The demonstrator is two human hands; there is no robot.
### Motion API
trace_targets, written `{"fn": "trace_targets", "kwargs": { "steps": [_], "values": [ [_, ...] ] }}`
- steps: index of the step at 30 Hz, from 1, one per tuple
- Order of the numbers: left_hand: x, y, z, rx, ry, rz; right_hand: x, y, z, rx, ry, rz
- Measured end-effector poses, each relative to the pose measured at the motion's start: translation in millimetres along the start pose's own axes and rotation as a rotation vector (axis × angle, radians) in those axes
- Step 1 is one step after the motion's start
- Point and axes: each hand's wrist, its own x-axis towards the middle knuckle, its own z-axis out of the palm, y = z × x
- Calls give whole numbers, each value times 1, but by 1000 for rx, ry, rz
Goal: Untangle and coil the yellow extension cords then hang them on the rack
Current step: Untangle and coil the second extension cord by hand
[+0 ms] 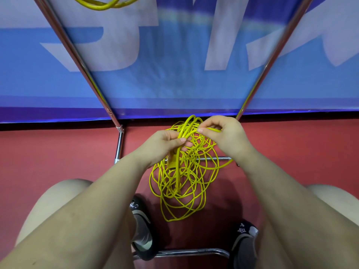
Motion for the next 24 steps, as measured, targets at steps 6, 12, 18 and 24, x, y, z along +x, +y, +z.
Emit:
{"fn": "trace_targets", "kwargs": {
  "steps": [6,12,18,24],
  "values": [
    [2,-3,1,6,48,-4,2,8,5,-29,-48,51],
    [4,8,-19,-259,270,51,-2,29,4,-353,-381,193],
    [-3,11,-48,-474,451,72,-8,50,0,-367,-446,210],
    [-9,7,-52,-411,491,72,0,32,-10,11,-87,221]
  ]
}}
